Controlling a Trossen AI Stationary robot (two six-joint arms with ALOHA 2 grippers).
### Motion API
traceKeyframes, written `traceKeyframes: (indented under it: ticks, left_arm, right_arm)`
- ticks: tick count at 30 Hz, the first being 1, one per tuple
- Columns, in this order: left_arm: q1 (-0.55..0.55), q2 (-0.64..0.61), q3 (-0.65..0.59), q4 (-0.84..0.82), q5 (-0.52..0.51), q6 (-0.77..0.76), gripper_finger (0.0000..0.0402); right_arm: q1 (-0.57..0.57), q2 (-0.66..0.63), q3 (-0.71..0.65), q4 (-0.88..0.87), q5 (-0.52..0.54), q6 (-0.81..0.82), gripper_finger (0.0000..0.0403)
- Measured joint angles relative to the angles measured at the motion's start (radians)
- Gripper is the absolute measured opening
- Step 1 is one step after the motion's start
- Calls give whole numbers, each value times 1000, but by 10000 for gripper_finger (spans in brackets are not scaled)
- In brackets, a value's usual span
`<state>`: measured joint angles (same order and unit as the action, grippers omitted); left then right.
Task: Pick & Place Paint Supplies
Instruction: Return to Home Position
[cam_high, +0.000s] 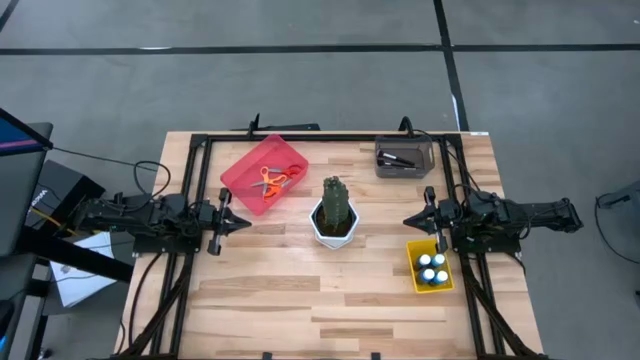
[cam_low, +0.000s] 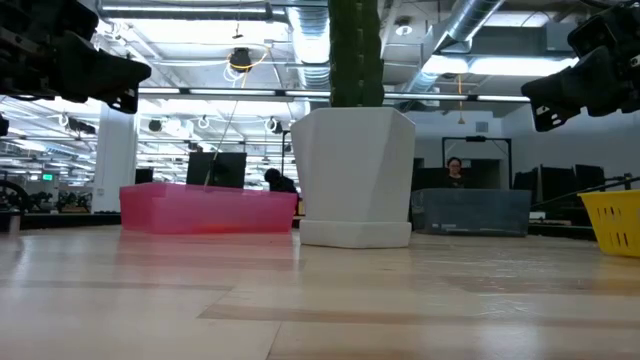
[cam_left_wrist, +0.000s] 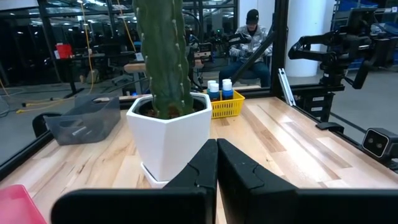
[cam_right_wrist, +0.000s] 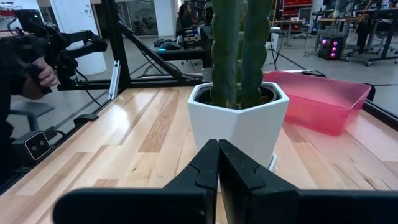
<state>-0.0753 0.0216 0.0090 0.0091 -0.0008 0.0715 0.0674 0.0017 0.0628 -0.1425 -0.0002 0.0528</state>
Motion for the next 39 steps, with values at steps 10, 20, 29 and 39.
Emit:
traceKeyframes:
  ticks: [10, 20, 29, 39]
  left_arm:
    - [0, 0, -2, 96, 7, -1, 0]
    - [0, 0, -2, 112, 3, -1, 0]
    - [0, 0, -2, 113, 1, -1, 0]
    - [0, 0, -2, 114, 1, -1, 0]
  right_arm:
    - [0, 0, 0, 0, 0, 0, 7]
    - [0, 0, 0, 0, 0, 0, 7]
    - [0, 0, 0, 0, 0, 0, 7]
    - [0, 0, 0, 0, 0, 0, 7]
